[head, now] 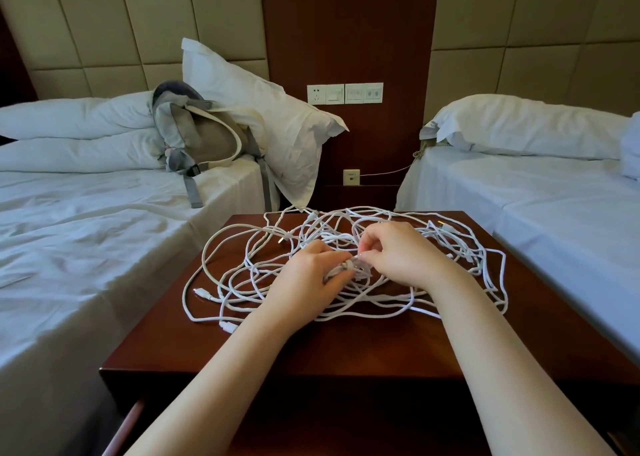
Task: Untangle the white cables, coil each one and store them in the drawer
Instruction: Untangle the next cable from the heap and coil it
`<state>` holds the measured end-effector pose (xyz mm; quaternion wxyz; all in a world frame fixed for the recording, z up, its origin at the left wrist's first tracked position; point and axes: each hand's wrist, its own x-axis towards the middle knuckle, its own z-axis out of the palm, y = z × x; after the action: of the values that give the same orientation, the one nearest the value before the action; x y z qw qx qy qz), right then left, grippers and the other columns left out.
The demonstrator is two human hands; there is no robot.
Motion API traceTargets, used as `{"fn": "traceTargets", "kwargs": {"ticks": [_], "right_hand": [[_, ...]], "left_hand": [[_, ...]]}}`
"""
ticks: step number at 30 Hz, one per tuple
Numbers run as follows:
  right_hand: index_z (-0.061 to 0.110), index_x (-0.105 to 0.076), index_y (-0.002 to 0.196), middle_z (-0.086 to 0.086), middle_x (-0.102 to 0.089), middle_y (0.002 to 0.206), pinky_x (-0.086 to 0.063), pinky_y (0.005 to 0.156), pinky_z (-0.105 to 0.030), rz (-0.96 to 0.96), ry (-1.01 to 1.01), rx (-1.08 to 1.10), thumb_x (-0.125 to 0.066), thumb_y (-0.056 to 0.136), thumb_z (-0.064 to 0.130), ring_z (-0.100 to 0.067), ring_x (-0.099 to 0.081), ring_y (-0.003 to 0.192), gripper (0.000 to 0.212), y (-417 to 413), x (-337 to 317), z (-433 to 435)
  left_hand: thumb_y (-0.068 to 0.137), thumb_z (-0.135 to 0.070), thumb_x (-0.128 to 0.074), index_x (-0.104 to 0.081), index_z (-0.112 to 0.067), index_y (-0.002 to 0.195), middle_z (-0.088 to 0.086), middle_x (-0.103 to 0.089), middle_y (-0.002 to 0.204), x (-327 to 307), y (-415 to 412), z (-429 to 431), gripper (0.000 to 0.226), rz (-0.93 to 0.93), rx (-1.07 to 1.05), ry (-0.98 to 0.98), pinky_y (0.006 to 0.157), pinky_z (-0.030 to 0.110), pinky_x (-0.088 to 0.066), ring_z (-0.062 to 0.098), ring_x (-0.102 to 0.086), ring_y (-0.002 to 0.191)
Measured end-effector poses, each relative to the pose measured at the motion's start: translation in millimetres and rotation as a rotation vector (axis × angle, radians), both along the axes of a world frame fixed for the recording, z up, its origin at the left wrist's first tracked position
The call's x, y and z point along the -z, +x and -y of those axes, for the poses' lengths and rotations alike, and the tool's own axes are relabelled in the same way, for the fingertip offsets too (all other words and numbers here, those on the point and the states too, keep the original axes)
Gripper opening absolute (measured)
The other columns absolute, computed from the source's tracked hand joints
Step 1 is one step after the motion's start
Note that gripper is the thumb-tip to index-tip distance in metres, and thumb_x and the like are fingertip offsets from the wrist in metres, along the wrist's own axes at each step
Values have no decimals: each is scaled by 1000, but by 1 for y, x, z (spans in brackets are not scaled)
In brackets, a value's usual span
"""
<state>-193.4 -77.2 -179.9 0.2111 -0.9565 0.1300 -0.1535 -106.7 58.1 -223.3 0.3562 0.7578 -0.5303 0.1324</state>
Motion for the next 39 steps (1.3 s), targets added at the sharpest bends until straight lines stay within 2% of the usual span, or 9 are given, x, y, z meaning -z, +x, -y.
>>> {"fn": "traceTargets", "kwargs": {"ticks": [3,7,10,13,16,22,25,30,39], "right_hand": [[25,-56,85,6,-63,77,-51,64,-31,18,48,-26,-51,94,18,-2,-52,47,13,-1,-1,0],[26,-57,83,5,-66,77,-48,62,-25,126,148,-69,-52,93,15,3,-55,54,16,-3,-5,-3],[24,-59,83,6,-65,76,-50,64,-20,199,189,-100,-54,92,12,0,-57,59,16,-5,-9,-5],[25,-60,80,10,-63,72,-47,62,-13,286,166,-108,-60,90,14,-3,-60,65,15,-6,-13,-8],[28,-60,77,13,-61,71,-44,62,-7,348,111,-106,-63,88,15,-1,-58,71,18,-8,-18,-10],[30,-59,77,16,-56,73,-44,60,-12,395,35,-91,-64,88,16,-6,-55,69,18,-15,-26,-14],[31,-56,78,15,-57,74,-47,63,-20,365,-6,-83,-61,89,15,-6,-57,71,21,-17,-31,-16],[33,-55,74,15,-58,71,-40,55,-8,328,49,-90,-62,89,15,1,-55,64,25,-21,-35,-17],[30,-64,72,7,-54,74,-43,61,-13,482,167,-150,-70,81,11,-6,-50,66,23,-16,-29,-12]], "left_hand": [[90,-24,-60,-65,-16,118,-3,-63,102,-2,0,1,29,28,0,-28,74,26,-51,7,-57,83],[89,-15,-62,-66,-12,114,1,-69,92,-8,0,-2,26,51,-5,-109,69,8,-43,4,-57,76],[87,-15,-63,-69,-10,104,-2,-68,79,-17,-1,-6,19,37,17,-138,65,10,-43,4,-57,67],[87,-14,-64,-69,-12,101,-17,-59,68,-27,-3,-9,16,-59,-2,-166,59,8,-41,-4,-58,65],[86,-13,-65,-66,-20,94,-17,-56,62,-34,-6,-12,11,-125,-9,-195,57,8,-41,-6,-55,61],[87,-15,-64,-68,-14,96,-11,-62,69,-44,-11,-14,10,-175,5,-246,55,15,-44,5,-57,62],[87,-15,-64,-68,-14,97,-13,-61,68,-49,-14,-16,11,-135,8,-236,54,12,-43,2,-57,61],[86,-16,-65,-69,-12,100,-18,-58,67,-51,-16,-18,15,-68,-29,-209,55,8,-41,-6,-56,60],[88,-18,-63,-68,-14,97,-5,-65,72,-56,-18,-20,11,-271,-25,-243,55,12,-44,-1,-57,59]]}}
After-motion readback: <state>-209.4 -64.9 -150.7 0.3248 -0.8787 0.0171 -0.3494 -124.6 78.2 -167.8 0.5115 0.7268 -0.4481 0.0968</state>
